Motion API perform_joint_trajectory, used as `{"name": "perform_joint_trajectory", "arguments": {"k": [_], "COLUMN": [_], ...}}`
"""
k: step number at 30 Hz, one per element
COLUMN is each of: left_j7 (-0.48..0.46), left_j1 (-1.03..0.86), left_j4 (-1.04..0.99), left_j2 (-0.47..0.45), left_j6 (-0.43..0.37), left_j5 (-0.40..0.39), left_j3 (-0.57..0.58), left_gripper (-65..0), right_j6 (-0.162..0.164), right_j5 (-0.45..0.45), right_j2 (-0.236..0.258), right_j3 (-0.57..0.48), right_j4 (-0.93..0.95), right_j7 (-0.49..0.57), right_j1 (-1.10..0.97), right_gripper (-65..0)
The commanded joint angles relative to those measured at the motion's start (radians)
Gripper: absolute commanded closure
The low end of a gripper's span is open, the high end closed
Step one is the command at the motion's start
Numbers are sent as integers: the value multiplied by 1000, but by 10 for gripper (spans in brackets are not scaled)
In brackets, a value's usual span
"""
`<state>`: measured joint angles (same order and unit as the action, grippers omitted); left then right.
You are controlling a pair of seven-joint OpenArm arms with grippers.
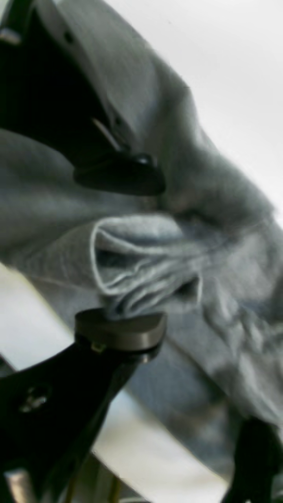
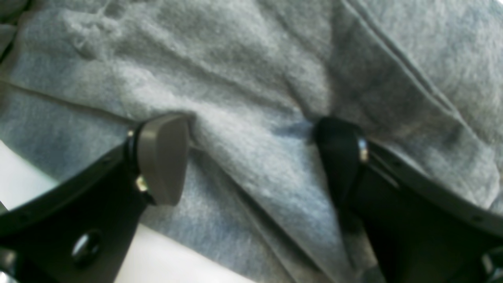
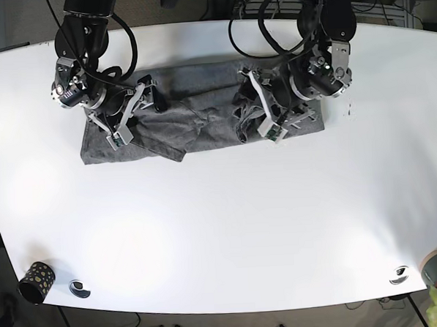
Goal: Fold the T-shirt properly
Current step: 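Fold the strip's end with the left gripper toward the right gripper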
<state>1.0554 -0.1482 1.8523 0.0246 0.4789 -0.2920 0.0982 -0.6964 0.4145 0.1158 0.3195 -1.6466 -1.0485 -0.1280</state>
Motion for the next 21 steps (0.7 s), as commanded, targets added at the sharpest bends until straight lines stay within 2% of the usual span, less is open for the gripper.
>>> {"name": "perform_joint_trajectory", "arguments": {"k": [1, 3, 7, 12, 16, 21], "left_j7": [-20, -22, -25, -25, -27, -85], "left_j1": [25, 28, 29, 23, 8, -40], "left_j4": [39, 74, 97, 100, 100, 91], "left_j2": [11, 5, -53, -94, -148, -191], "left_j6": [11, 11, 11, 11, 13, 13], "left_j5": [-31, -25, -25, -29, -26, -23], "left_j3": [58, 131, 170, 58, 42, -18], "left_gripper": [-403, -403, -403, -401, -401, -401], "right_j6": [-2, -2, -2, -2, -2, -2], "right_j5": [10, 10, 10, 10, 10, 10], "right_j2": [5, 5, 5, 5, 6, 5], "right_j3": [0, 0, 0, 2, 2, 2], "right_j4": [-13, -13, -19, -20, -34, -108], "right_j7": [1, 1, 1, 1, 1, -5], "right_j1": [9, 11, 12, 15, 15, 14], "right_gripper": [-490, -490, -490, -490, -490, -490]}}
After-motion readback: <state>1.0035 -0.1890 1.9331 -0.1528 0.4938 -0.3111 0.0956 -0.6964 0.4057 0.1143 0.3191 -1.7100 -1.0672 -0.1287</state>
